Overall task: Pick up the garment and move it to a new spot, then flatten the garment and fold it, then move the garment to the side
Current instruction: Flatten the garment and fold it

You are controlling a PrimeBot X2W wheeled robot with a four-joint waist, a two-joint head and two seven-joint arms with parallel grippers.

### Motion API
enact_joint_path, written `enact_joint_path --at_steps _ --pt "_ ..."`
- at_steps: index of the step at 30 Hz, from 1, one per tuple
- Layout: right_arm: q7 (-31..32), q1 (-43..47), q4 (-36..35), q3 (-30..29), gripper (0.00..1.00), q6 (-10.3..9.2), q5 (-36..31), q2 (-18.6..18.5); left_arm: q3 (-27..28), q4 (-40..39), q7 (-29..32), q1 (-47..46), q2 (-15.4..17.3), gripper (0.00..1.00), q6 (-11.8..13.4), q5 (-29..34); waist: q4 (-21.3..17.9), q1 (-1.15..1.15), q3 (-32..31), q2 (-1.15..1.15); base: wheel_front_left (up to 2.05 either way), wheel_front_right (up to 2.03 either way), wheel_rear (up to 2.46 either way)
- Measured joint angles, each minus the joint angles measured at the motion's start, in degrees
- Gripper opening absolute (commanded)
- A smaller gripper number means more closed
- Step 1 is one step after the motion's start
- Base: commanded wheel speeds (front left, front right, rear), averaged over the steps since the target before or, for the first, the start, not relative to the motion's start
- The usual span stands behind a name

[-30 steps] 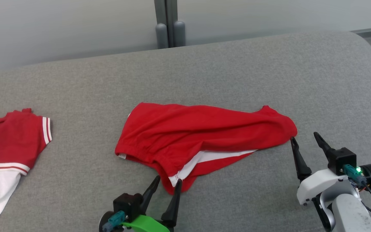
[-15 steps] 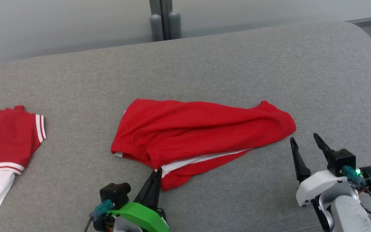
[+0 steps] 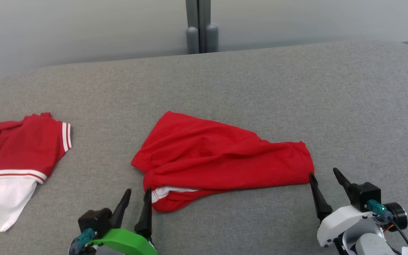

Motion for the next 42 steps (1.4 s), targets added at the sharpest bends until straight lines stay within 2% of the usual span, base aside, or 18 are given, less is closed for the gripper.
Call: enact_joint_path --at_steps 6,16,17,20,21,22,30,34,38,42 --pt "0.0 -0.2 1.5 1.4 1.0 0.01 3.0 0.1 1.9 -2.1 0.0 1.3 -0.7 1.0 0.0 2.5 0.6 0.0 1.1 0.0 0.0 0.0 0.0" --pt "0.0 -3.6 5.9 0.8 1.0 0.0 5.2 0.3 1.2 -5.4 0.0 1.3 -1.0 1.0 0.0 5.1 2.4 0.0 3.8 0.0 0.0 0.0 0.0" --pt "0.0 -3.9 6.3 0.8 0.93 0.0 5.2 0.3 1.2 -5.7 0.0 1.3 -1.0 1.0 0.0 5.2 2.6 0.0 4.0 0.0 0.0 0.0 0.0" --pt "0.0 -4.4 6.8 0.8 0.37 0.0 5.4 0.3 1.3 -6.4 0.0 1.3 -1.0 1.0 0.0 5.5 2.9 0.0 4.3 0.0 0.0 0.0 0.0" --pt "0.0 -4.5 6.8 0.9 0.12 0.0 5.4 0.3 1.3 -6.5 0.0 1.3 -1.0 1.0 0.0 5.5 2.9 0.0 4.4 0.0 0.0 0.0 0.0" --pt "0.0 -4.5 6.8 1.0 0.0 0.0 5.5 0.3 1.3 -6.8 0.0 1.3 -1.0 1.0 0.0 5.5 2.9 0.0 4.4 0.0 0.0 0.0 0.0" --pt "0.0 -4.6 2.7 1.3 0.0 0.0 5.8 0.3 0.7 -7.7 0.0 1.3 -1.0 1.0 0.0 5.5 2.8 0.0 4.8 0.0 0.0 0.0 0.0" --pt "0.0 -7.5 1.5 1.5 0.0 0.0 6.6 -0.1 0.0 -8.3 0.0 1.1 -1.0 1.0 0.0 5.5 2.9 0.0 5.7 0.0 0.0 0.0 0.0" --pt "0.0 -12.6 3.7 1.1 0.0 0.0 7.0 -1.0 -0.9 -8.8 0.0 0.2 -1.0 1.0 0.0 5.9 3.4 0.0 7.0 0.0 0.0 0.0 0.0" --pt "0.0 -18.9 8.8 0.6 0.0 0.0 5.5 -1.6 -2.2 -8.9 0.0 -1.1 -1.0 1.0 0.0 6.1 4.4 0.0 8.6 0.0 0.0 0.0 0.0"
